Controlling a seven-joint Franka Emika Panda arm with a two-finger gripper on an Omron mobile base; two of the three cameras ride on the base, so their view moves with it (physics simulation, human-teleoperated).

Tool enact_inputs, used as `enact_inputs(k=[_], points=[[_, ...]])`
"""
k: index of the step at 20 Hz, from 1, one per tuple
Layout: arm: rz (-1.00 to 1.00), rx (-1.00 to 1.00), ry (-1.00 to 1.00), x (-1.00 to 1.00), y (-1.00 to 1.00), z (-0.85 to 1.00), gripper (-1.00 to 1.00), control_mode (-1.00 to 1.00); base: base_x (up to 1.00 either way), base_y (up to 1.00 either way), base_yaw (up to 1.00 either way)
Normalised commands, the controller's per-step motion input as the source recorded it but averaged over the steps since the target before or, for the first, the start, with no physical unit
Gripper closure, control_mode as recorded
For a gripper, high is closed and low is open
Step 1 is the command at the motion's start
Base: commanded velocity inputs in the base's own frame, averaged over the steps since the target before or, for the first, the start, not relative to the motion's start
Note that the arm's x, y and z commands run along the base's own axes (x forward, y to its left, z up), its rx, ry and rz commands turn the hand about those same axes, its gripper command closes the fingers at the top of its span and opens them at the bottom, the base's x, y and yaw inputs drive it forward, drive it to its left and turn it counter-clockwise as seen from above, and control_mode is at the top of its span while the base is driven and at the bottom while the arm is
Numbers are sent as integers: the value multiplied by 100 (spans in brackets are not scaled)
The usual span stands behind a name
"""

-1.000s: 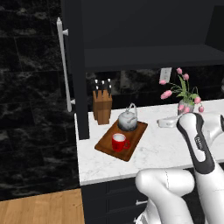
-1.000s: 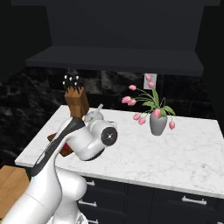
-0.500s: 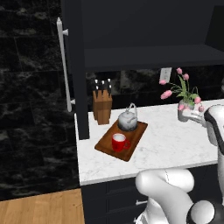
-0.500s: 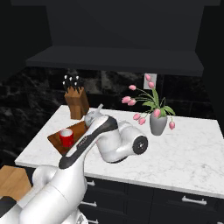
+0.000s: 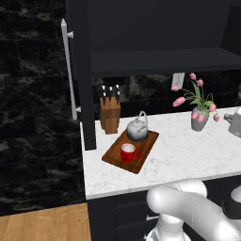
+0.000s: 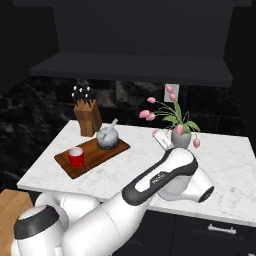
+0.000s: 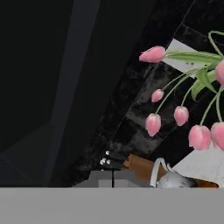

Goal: Pick the kettle from the counter and place it on the tray. Then pick the mug from the cabinet and place it on the tray. Then close the cabinet doors.

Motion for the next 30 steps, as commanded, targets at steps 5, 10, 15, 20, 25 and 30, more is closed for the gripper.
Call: enact_inputs(k=[5, 10, 15, 20, 25, 30], points=[[-5, 37, -19, -1, -84, 4, 100, -100, 0, 0, 0], [-9, 32, -23, -17, -92, 8, 100, -100, 0, 0, 0], [-5, 9, -7, -9, -22, 1, 100, -100, 0, 0, 0], [-1, 1, -1, -3, -14, 0, 100, -100, 0, 0, 0], [-8, 7, -1, 0, -67, 5, 100, -100, 0, 0, 0], [-1, 4, 0, 0, -34, 1, 100, -100, 0, 0, 0]])
